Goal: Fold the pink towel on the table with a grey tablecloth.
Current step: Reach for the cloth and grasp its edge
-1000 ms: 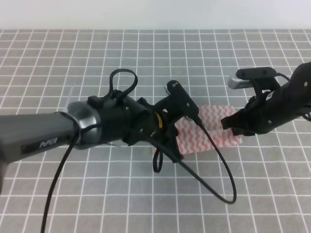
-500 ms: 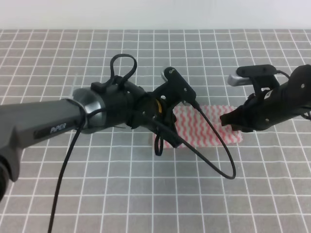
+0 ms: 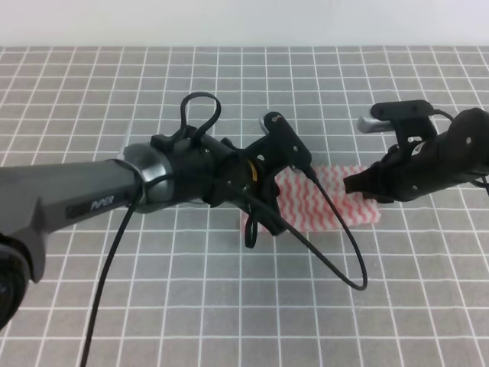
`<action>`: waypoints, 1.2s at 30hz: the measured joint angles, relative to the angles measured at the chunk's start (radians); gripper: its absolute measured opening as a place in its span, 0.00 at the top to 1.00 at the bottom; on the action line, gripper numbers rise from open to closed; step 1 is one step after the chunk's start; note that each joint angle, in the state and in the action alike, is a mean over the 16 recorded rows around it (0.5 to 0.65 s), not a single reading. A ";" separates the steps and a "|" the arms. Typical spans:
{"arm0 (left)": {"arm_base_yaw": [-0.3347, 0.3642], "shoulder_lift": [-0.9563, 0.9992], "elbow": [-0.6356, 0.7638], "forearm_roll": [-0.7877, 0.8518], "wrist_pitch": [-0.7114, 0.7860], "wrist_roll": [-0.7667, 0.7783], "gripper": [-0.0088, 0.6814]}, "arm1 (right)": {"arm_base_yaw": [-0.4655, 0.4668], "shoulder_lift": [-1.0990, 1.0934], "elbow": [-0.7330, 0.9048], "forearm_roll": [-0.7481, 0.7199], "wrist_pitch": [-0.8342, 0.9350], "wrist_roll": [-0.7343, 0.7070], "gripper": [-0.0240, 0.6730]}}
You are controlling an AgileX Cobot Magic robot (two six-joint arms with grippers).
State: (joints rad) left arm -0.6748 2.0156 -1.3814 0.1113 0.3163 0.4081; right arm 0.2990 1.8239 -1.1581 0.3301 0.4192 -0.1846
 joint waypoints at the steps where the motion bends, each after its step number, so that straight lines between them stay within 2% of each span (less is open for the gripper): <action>1: 0.002 0.000 0.000 0.000 -0.004 0.003 0.99 | 0.000 0.000 0.000 0.000 -0.005 0.000 0.99; 19: 0.017 0.011 -0.007 0.001 -0.041 0.035 0.99 | 0.000 0.000 0.001 0.005 -0.068 0.000 0.99; 36: 0.038 0.068 -0.096 -0.015 -0.005 0.023 0.99 | 0.000 0.009 0.001 0.005 -0.111 0.001 0.99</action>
State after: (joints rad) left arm -0.6368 2.0833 -1.4774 0.0959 0.3114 0.4310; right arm 0.2990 1.8330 -1.1572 0.3349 0.3084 -0.1832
